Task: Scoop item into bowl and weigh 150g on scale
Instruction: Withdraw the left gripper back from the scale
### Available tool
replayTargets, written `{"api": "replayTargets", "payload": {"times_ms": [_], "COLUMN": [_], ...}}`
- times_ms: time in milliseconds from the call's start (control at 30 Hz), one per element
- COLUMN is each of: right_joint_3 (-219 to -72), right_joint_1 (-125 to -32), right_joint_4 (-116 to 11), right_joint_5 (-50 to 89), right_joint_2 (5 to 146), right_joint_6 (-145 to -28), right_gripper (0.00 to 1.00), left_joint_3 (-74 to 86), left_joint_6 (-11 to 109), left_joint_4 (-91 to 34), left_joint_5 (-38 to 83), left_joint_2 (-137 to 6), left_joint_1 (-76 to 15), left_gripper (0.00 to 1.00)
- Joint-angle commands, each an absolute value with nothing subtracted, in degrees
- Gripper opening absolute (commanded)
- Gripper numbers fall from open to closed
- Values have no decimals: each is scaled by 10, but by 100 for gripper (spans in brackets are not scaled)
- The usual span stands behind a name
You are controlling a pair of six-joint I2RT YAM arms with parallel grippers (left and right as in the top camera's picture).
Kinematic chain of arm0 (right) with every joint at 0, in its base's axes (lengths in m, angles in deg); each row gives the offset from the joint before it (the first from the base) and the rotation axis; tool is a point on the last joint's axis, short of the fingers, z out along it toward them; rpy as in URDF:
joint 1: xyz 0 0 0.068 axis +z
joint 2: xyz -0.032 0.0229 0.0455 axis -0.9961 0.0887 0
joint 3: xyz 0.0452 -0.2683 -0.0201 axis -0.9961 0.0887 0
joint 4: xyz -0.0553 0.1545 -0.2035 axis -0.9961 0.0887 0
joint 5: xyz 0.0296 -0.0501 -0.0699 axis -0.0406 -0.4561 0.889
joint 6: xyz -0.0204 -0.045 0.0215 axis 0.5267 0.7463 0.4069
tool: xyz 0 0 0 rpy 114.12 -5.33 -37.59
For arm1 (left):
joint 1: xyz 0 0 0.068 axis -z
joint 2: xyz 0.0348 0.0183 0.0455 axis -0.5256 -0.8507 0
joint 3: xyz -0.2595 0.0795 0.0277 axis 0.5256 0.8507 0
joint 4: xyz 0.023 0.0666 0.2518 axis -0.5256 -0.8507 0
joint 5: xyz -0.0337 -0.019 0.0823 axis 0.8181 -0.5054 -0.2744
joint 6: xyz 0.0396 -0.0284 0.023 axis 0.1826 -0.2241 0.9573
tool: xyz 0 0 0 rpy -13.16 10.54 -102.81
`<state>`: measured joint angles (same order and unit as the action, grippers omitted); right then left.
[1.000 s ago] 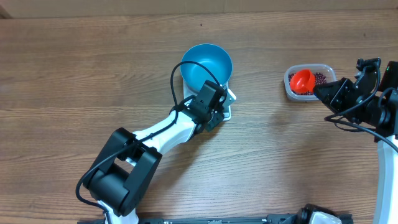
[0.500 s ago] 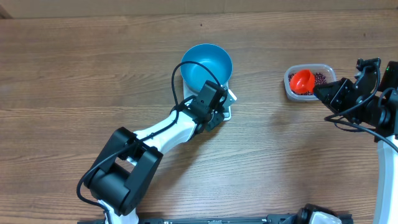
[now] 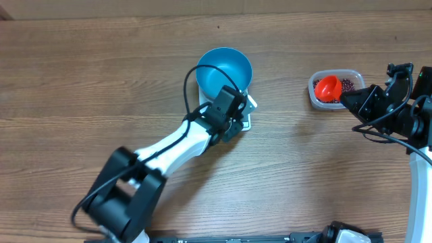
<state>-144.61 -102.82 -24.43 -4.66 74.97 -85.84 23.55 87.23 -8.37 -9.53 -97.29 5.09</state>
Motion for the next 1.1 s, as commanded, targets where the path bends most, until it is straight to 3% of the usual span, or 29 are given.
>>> {"api": "replayTargets", "payload": {"times_ms": [0, 233, 400, 667, 700, 733, 1067], "right_joint_3": [-1459, -1459, -1459, -1459, -1459, -1459, -1459], "right_joint_1": [-1030, -1030, -1030, -1030, -1030, -1030, -1030], "right_joint_4": [-244, -234, -228, -211, -211, -211, -213], "right_joint_5": [-43, -42, -43, -42, -42, -42, -42], "right_joint_2": [741, 741, 741, 741, 741, 741, 741], "right_joint_6": [-856, -855, -855, -854, -854, -853, -854], "right_gripper": [4, 4, 4, 4, 4, 4, 4], "left_joint_3": [233, 233, 233, 233, 233, 233, 233], "left_joint_6": [884, 807, 674, 658, 658, 659, 659], "left_joint_4": [-105, -159, -210, -245, -246, -249, -255], "left_joint_5": [-45, -42, -41, -36, -30, -17, -13], "left_joint_2": [-878, -762, -717, -715, -715, -715, -715], "left_joint_1": [67, 84, 84, 84, 85, 85, 84], "left_gripper": [4, 5, 15, 37, 49, 99, 100]}}
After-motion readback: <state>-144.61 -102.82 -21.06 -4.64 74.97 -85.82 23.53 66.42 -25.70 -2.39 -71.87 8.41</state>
